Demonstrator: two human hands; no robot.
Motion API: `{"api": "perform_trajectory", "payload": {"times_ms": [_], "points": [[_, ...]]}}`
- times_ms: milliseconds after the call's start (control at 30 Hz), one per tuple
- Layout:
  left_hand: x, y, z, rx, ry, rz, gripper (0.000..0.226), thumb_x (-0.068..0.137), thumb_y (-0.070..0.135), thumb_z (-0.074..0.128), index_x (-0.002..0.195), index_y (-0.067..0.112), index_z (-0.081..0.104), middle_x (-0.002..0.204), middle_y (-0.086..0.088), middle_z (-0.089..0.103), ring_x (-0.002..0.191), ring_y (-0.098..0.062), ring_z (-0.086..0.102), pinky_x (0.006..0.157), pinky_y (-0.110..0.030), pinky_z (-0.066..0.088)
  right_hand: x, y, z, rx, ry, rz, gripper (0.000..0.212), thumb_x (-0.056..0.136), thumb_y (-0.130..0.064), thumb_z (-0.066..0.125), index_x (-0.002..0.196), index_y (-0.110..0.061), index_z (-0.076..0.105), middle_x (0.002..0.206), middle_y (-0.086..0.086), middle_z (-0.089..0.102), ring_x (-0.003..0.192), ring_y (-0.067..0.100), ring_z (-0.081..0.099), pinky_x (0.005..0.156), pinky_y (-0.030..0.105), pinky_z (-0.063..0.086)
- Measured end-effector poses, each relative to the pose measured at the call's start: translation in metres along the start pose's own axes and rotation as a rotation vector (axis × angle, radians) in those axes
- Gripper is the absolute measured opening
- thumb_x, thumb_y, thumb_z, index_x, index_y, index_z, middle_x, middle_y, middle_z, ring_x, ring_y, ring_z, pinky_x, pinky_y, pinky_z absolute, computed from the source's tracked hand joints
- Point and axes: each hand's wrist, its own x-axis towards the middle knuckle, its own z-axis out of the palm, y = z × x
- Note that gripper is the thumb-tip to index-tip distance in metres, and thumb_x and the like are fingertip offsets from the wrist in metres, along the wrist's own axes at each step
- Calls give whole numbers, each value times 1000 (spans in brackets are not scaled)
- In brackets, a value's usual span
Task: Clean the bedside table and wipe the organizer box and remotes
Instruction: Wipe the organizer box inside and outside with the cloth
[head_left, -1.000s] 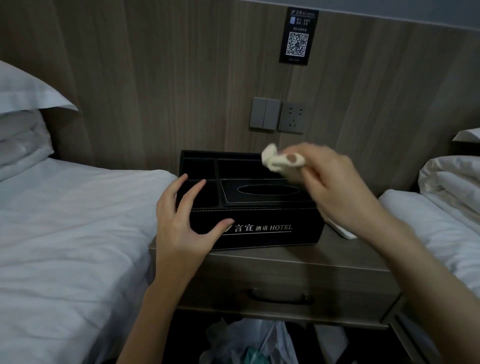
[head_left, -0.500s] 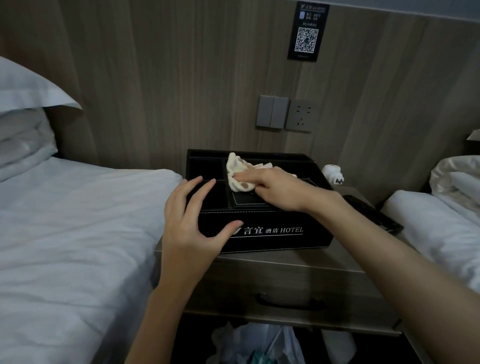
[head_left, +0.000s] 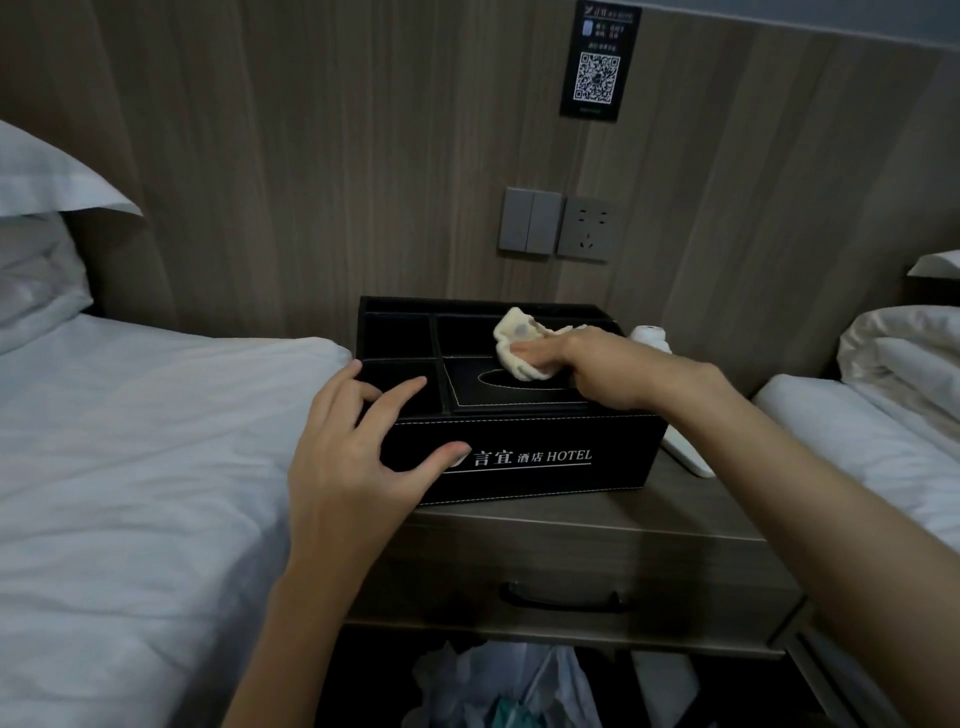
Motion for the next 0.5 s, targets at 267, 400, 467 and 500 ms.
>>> {"api": "perform_trajectory", "payload": {"times_ms": [267, 400, 467, 500], "points": [[-1, 5, 1, -69, -19, -79, 55, 73, 57, 71, 114, 19, 69, 95, 0, 55, 126, -21, 46, 93, -5, 31, -17, 24, -8, -45, 97, 191, 25, 93, -21, 52, 103, -36, 68, 81, -22, 56, 93, 11, 57, 97, 40, 42], [0, 6, 1, -86, -13, -90, 55, 73, 56, 70, 113, 19, 70, 94, 0, 53, 124, -23, 47, 96, 1, 24, -26, 8, -13, -42, 143, 238, 39, 88, -17, 52, 108, -48, 66, 92, -11, 62, 99, 18, 58, 94, 40, 44], [0, 7, 1, -93, -8, -92, 54, 73, 56, 70, 112, 19, 69, 93, 0, 52, 124, -25, 47, 96, 1, 23, -35, 4, -14, -69, 177, 235, 40, 85, -15, 55, 110, -44, 67, 102, -3, 67, 100, 21, 60, 90, 36, 44], [0, 7, 1, -97, -5, -91, 54, 72, 55, 71, 112, 19, 69, 93, 0, 52, 124, -26, 48, 96, 2, 23, -41, 2, -13, -102, 186, 226, 33, 87, -16, 57, 109, -37, 69, 106, 2, 69, 101, 22, 60, 89, 36, 42]]}}
